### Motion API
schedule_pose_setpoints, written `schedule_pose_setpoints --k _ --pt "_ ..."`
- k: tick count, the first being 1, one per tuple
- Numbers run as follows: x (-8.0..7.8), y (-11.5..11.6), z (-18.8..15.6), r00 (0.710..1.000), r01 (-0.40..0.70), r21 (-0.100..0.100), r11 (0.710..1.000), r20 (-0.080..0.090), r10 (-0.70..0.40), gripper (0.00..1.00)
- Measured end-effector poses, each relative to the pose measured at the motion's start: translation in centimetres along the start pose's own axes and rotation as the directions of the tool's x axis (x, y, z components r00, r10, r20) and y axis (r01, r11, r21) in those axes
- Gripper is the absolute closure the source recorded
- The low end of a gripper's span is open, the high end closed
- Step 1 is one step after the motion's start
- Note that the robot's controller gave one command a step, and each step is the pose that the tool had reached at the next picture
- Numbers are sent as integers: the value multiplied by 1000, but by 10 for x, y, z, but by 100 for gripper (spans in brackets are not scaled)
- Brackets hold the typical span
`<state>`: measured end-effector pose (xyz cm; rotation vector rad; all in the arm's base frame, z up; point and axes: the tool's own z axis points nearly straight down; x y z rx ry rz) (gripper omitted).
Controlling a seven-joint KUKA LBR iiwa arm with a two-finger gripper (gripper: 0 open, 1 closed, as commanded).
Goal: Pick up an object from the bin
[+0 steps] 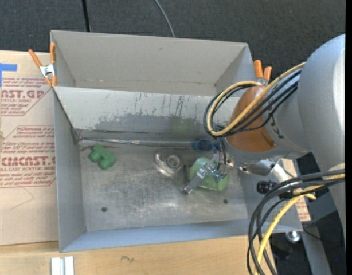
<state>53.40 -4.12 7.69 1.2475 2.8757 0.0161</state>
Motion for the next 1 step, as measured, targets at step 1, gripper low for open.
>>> schedule_pose_setpoints --k 1 --pt "0 0 0 1000 0 -1 1000 2 0 100"
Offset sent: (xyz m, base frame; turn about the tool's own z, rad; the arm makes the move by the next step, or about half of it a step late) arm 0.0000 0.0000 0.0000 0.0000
